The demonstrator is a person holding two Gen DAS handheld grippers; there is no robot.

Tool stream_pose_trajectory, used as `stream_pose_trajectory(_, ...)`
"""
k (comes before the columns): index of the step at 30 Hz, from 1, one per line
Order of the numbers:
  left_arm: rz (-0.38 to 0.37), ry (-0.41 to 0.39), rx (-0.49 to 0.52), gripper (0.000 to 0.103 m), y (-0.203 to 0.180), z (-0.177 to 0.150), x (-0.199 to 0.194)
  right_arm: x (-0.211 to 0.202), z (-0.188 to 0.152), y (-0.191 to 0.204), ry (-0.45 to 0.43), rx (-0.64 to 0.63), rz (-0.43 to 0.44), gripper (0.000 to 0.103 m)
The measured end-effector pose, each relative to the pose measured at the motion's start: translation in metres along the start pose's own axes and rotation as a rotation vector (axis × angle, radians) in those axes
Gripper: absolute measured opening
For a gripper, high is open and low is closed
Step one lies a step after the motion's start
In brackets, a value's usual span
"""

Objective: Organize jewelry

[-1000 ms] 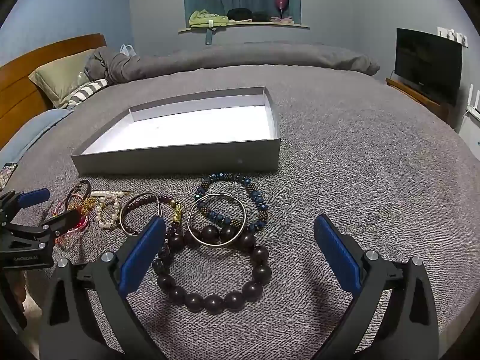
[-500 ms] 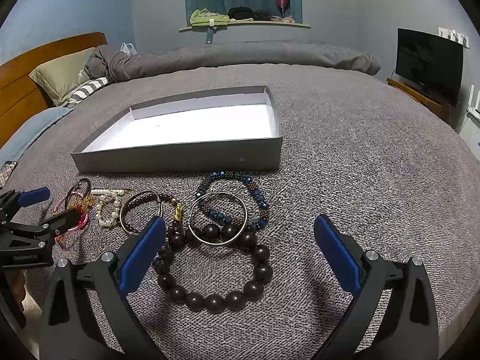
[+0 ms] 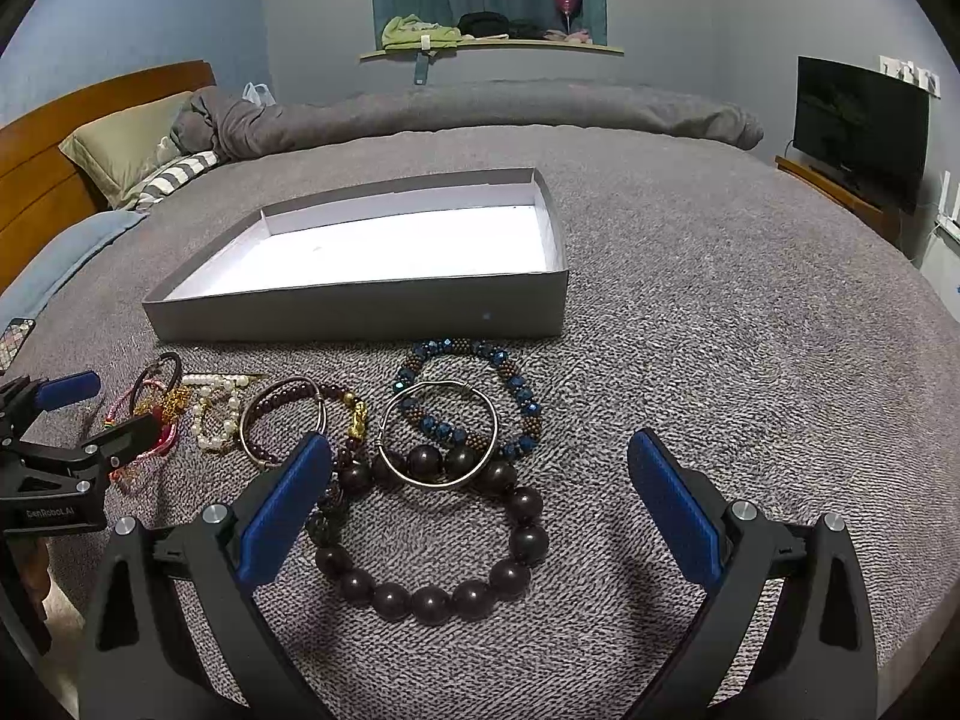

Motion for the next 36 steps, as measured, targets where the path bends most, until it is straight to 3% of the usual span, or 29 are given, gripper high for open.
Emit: stream_pose_trajectory(36, -0.003, 0.014, -0.002, 0.101, -0.0016, -0.0016, 0.0047, 0.0039, -0.0002, 0.0051, 0.007, -0.012, 0.0, 0.098)
Point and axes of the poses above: each gripper's, at about its wrist camera, not at the fingertips, and x roughly the way its jaws point, y to its left, z to its top, the point moved 8 cm from there along x, roughly the way its jaws point, and after that the axes turned 7 degrees about -z, right-handed, at the moved point
